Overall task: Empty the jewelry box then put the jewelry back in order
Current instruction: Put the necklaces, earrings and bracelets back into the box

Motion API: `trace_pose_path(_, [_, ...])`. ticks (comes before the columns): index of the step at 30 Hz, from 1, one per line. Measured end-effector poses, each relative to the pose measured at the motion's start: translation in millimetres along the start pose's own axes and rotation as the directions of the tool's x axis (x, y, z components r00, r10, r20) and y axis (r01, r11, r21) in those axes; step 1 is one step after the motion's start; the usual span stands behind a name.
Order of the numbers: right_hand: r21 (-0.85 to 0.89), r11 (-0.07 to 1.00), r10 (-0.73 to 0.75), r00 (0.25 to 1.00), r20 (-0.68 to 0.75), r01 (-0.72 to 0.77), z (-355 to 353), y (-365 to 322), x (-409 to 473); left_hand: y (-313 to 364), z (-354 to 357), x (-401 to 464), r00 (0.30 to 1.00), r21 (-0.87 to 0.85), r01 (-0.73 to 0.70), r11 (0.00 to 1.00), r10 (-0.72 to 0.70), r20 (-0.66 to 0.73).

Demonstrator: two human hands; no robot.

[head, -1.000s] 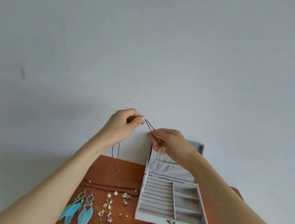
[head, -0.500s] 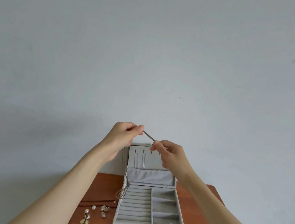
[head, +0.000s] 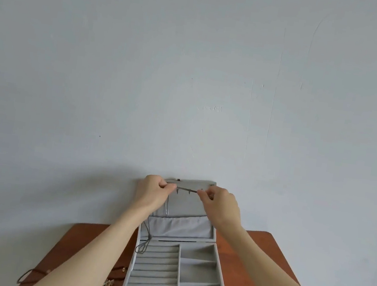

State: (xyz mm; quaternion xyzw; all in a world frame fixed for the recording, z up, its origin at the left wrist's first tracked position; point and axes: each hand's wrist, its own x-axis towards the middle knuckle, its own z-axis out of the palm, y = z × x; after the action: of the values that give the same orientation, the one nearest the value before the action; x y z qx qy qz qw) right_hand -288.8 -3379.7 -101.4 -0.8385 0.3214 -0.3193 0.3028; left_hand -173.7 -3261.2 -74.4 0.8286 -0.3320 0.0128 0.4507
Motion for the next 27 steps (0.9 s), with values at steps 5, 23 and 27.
trace_pose_path(5, [-0.052,0.994,0.093,0.992,-0.086,-0.097,30,11,25,-19,32,28,0.987,0.063,-0.008,0.998,0.018,-0.158])
trace_pose_path(23, [-0.064,0.971,0.233,0.969,0.077,-0.228,74,41,27,-72,30,-1,0.959,0.391,-0.282,0.876,0.238,0.157])
trace_pose_path(27, [-0.049,0.966,0.257,0.962,0.095,-0.253,74,43,21,-66,9,-9,0.871,0.243,-0.377,0.894,0.253,0.421])
